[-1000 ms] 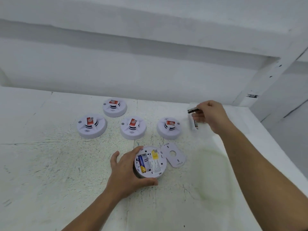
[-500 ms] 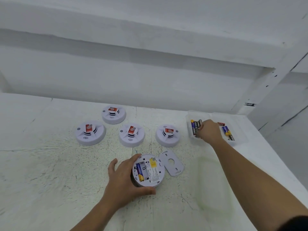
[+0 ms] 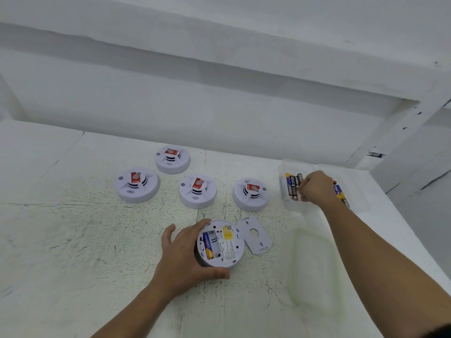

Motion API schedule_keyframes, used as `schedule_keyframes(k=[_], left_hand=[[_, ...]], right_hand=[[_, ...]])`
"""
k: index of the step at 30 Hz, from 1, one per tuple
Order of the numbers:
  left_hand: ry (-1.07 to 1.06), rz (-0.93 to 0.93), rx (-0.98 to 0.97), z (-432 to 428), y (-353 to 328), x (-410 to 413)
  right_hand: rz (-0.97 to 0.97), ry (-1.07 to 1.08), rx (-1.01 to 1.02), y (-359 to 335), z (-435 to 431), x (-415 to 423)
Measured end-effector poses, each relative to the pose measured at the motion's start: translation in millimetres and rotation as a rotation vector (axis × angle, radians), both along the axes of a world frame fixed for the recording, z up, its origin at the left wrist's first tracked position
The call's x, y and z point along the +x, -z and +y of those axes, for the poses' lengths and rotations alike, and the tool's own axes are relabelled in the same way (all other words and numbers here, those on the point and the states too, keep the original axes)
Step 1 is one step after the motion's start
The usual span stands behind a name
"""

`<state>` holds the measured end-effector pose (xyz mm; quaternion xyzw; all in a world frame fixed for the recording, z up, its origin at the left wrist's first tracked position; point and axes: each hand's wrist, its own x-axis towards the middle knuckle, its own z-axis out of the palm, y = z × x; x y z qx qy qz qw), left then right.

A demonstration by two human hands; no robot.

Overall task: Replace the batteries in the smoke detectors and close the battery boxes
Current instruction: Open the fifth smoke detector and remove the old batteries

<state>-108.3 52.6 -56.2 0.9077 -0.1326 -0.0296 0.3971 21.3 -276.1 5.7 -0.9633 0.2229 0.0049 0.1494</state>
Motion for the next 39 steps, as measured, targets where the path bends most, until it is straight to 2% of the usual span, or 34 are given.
schedule_keyframes(k=[5,8,10,12,16,19,28,34,39], left_hand=[[-0.006,0.008,0.005,-1,1,0],[-0.004,0.003,-0.009,0,0,0],[-0.004,-0.008,-0.017,0,0,0],[-0.004,-0.008,-0.025,0,1,-1],[-0.007,-0.01,-0.031,0,2,0],[-0.006,-0.02,-0.024,-1,4,1],[0.058,0.024,-0.079,5,8,2],[0.089,0.046,-0.08,9,7,4],[0.08,0.053,-0.1,9,8,5]], right_hand=[[-0.233,0.074,0.196,-25,2,-20],[-0.389,0.011,0.285,-35,15,-38],[-0.419,-0.03,0.359,-37,34,-53],[-0.358,-0.117,0.443,-34,61,-72],[-0.086,-0.416,0.583,-22,121,-113],[-0.023,-0.543,0.608,-5,147,-129],[-0.061,-0.873,0.377,6,156,-130],[-0.081,-1.155,0.068,-3,164,-122],[-0.04,-1.258,-0.156,-1,170,-113]])
